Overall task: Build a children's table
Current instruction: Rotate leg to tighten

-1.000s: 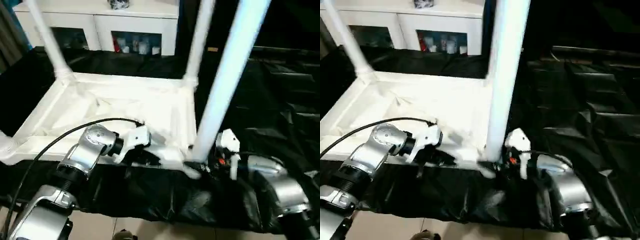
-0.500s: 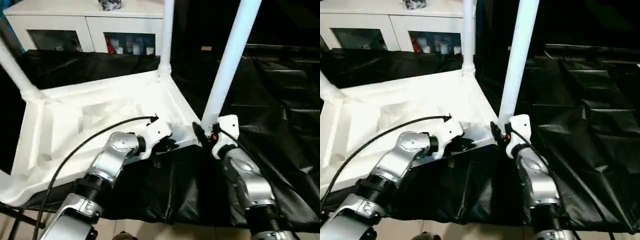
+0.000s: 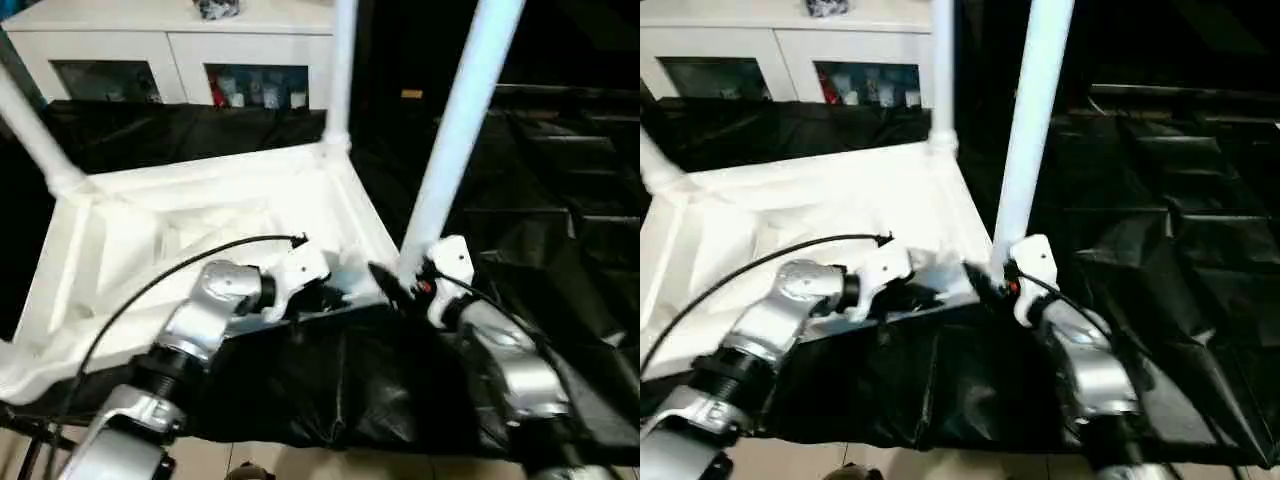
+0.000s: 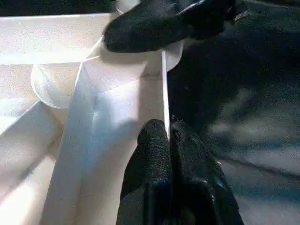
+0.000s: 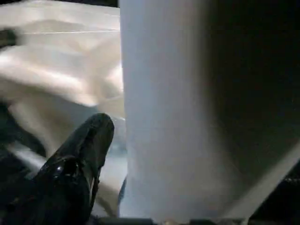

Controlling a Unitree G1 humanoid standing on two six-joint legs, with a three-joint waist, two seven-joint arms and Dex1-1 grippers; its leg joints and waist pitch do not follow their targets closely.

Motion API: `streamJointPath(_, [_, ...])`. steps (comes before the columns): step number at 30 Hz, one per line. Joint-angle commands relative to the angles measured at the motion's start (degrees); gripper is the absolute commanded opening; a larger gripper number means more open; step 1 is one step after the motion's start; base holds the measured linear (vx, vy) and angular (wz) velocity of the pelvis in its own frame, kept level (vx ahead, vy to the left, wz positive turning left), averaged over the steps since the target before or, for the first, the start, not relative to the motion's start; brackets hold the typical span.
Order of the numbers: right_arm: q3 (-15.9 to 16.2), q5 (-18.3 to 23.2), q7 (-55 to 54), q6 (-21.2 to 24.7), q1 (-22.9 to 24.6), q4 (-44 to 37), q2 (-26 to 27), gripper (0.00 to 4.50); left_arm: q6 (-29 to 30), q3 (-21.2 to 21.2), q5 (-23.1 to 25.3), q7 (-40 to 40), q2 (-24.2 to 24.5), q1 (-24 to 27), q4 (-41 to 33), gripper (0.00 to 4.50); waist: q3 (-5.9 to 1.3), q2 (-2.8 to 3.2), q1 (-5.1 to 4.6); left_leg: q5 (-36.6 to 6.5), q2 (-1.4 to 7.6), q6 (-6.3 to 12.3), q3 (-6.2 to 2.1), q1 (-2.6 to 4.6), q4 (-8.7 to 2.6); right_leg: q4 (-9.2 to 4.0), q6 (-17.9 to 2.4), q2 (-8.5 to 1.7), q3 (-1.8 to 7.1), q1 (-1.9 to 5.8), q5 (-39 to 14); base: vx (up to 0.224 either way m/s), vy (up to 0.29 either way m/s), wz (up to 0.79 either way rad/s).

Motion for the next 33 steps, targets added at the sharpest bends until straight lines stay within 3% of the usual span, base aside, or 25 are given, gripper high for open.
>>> streamJointPath(1, [3.4, 2.4, 6.6, 0.8, 0.1, -3.5, -0.3, 3.79, -1.9, -2.0, -0.5, -2.8, -0.4, -1.6, 0.4, 0.00, -3.46, -0.58, 0.06, -7.9, 1.54, 5.50, -0.29, 0.20, -3.25, -3.60, -13.2, -3.13, 2.99, 2.98, -1.2, 0.000, 0.000, 0.00])
streamJointPath(3, [4.6, 3.6, 12.3, 1.9, 0.4, -5.2, -3.1, 3.79, -2.5, -2.3, -0.8, -5.0, 0.7, -2.4, 1.1, 0.00, -3.61, -0.31, 0.27, -8.5, 1.58, 5.36, -0.31, 0.33, -3.17, -3.59, -13.6, -3.33, 2.96, 3.04, -1.8, 0.000, 0.000, 0.00])
streamJointPath(6, [5.5, 4.2, 17.1, 2.4, 0.5, -6.2, -5.2, 3.79, -3.0, -2.7, -1.1, -7.0, 1.5, -2.9, 1.6, 0.00, -3.52, -0.47, 0.64, -9.6, 1.65, 4.98, -0.22, 0.41, -3.17, -3.79, -13.7, -3.27, 2.94, 2.99, -3.7, 0.000, 0.000, 0.00])
streamJointPath(10, [8.1, 5.7, 25.2, 3.9, 0.1, -7.8, -9.4, 3.52, -3.8, -3.3, -2.6, -11.9, 2.6, -3.2, 1.4, 0.00, -3.66, -0.47, 1.21, -9.1, 1.73, 4.91, -0.20, 0.50, -3.05, -3.60, -14.3, -3.30, 2.93, 3.05, -3.2, 0.000, 0.000, 0.00])
streamJointPath(12, [9.5, 6.1, 28.3, 4.7, -0.3, -8.4, -11.1, 3.16, -4.1, -3.7, -3.0, -13.6, 3.0, -3.4, 1.4, 0.00, -3.80, -0.43, 1.56, -7.9, 1.83, 5.53, -0.21, 0.46, -2.89, -3.25, -14.9, -3.25, 2.91, 2.96, -0.9, 0.000, 0.000, 0.00])
streamJointPath(15, [10.7, 6.1, 30.6, 5.6, -0.5, -8.8, -12.2, 3.05, -4.5, -3.9, -2.7, -14.4, 3.1, -3.4, 1.9, 0.00, -3.84, -0.49, 1.86, -8.0, 1.74, 5.55, -0.21, 0.44, -2.83, -3.23, -15.2, -3.31, 2.85, 3.01, -0.9, 0.000, 0.000, 0.00])
streamJointPath(22, [11.6, 6.4, 32.6, 6.9, -0.2, -9.4, -12.5, 2.37, -5.1, -4.3, -2.3, -14.7, 3.0, -3.8, 3.2, 0.00, -3.73, -0.64, 2.61, -8.6, 1.80, 4.96, -0.21, 0.52, -2.87, -3.37, -14.5, -3.41, 2.93, 2.89, -3.5, 0.000, 0.000, 0.00])
streamJointPath(28, [12.1, 6.4, 32.8, 7.1, 0.5, -9.1, -12.2, 2.08, -4.7, -4.1, -2.1, -14.1, 3.1, -3.7, 3.2, 0.00, -3.65, -0.86, 2.64, -8.8, 1.80, 4.59, -0.25, 0.48, -2.95, -3.46, -13.9, -3.47, 2.91, 2.83, -5.0, 0.000, 0.000, 0.00])
streamJointPath(33, [9.7, 7.8, 28.9, 8.9, 1.8, -8.3, -9.6, 2.00, -3.3, -2.8, -1.5, -9.9, 2.2, -3.5, 3.7, 0.00, -3.39, -0.95, 2.65, -9.4, 1.77, 4.36, -0.21, 0.49, -3.07, -3.76, -13.2, -3.52, 2.96, 2.65, -7.2, 0.000, 0.000, 0.00])
